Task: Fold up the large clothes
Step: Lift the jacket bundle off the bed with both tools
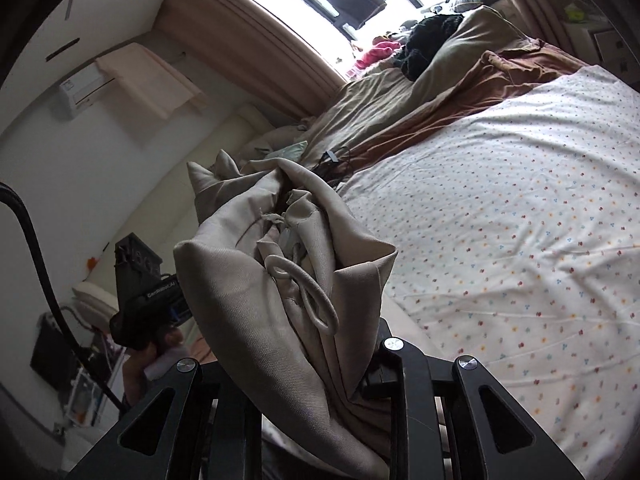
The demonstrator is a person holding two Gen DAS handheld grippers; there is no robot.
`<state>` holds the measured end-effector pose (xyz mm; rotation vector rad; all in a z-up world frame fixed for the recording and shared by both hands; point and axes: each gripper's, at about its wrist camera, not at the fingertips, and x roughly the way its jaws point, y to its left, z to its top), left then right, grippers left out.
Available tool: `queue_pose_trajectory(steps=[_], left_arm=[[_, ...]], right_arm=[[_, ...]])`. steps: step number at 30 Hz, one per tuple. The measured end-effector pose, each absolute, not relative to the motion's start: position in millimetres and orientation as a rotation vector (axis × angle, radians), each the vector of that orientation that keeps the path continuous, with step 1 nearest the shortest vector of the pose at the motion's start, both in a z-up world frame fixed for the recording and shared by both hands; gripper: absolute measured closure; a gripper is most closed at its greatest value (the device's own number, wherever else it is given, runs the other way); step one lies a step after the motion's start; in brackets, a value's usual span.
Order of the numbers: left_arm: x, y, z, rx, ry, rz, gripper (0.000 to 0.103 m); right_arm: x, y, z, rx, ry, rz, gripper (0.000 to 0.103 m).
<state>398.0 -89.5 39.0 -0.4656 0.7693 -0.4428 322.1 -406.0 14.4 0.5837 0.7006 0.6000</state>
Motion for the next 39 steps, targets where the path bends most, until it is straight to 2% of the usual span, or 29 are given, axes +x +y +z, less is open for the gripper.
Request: queue_pose_trajectory(steps=[19,39], left_arm=[[248.5,49.2,122.3,-0.527,0.562,-0.392,0.085],[160.9,226.6,146.6,-0.542,0.457,-0.179,0.086]], right_arm=[[205.0,-284.0,112.9,0.43,0.597,0.773,0.082],[180.1,-97.8,122.0,0.291,0.652,1.074,0.082]])
